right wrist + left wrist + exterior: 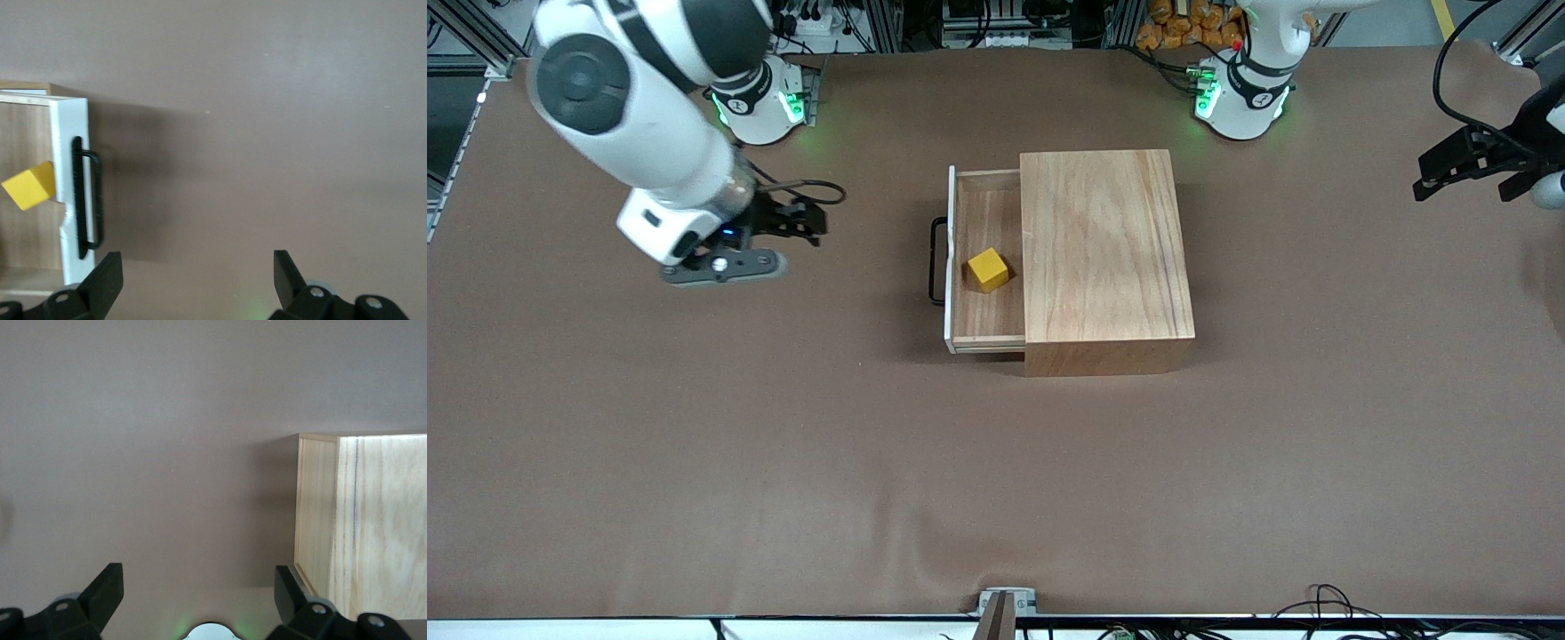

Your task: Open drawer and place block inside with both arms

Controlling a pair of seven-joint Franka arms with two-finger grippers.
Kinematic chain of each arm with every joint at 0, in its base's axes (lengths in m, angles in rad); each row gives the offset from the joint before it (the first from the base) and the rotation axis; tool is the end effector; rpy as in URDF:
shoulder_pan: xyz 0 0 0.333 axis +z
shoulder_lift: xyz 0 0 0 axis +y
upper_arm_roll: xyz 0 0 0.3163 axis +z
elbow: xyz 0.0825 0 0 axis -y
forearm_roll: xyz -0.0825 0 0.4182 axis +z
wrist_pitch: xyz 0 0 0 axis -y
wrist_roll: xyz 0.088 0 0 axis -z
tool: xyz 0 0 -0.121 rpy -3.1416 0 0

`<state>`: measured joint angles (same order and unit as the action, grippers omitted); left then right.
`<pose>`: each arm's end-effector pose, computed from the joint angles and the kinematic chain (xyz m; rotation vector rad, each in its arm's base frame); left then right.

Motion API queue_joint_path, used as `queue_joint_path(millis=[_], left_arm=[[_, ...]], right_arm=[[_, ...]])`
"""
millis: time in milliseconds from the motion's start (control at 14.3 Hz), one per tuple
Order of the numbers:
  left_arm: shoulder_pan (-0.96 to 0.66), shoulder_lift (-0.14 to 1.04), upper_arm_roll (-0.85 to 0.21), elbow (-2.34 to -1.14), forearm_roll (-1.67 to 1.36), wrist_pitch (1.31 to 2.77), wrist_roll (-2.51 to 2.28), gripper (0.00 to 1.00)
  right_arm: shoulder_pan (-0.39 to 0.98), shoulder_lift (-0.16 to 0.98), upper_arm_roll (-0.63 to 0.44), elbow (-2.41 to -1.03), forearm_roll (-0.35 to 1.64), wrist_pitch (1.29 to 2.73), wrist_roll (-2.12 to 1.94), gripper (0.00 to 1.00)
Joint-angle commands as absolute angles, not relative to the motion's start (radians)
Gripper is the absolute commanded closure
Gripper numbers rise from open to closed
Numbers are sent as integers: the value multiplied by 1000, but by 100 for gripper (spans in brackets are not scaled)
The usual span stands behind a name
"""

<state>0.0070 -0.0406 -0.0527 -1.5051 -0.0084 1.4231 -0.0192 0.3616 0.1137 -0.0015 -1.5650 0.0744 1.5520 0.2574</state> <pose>0.5589 -0.0273 0.6542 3.1358 -0.0431 -0.0653 0.5719 0.2251 0.5441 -3.0976 -0.1540 0.2225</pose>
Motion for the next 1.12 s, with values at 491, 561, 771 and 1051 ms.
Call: queue_joint_path(millis=[491, 561, 771, 1051], left_arm=[[15, -41, -54, -1486, -8, 1417, 28, 0], [15, -41, -55, -1486, -9, 1414, 29, 0], [15, -43, -55, -1486, -9, 1410, 31, 0], [17, -43, -49, -1486, -6, 1405, 121, 0]], right_arm=[[-23, -24, 23, -1597, 51, 1479, -61, 0], [-43, -29, 25, -1597, 49, 1477, -64, 0], [-43, -55, 26, -1598, -21, 1479, -61, 0], [-23, -72, 18, -1598, -40, 1477, -61, 0]])
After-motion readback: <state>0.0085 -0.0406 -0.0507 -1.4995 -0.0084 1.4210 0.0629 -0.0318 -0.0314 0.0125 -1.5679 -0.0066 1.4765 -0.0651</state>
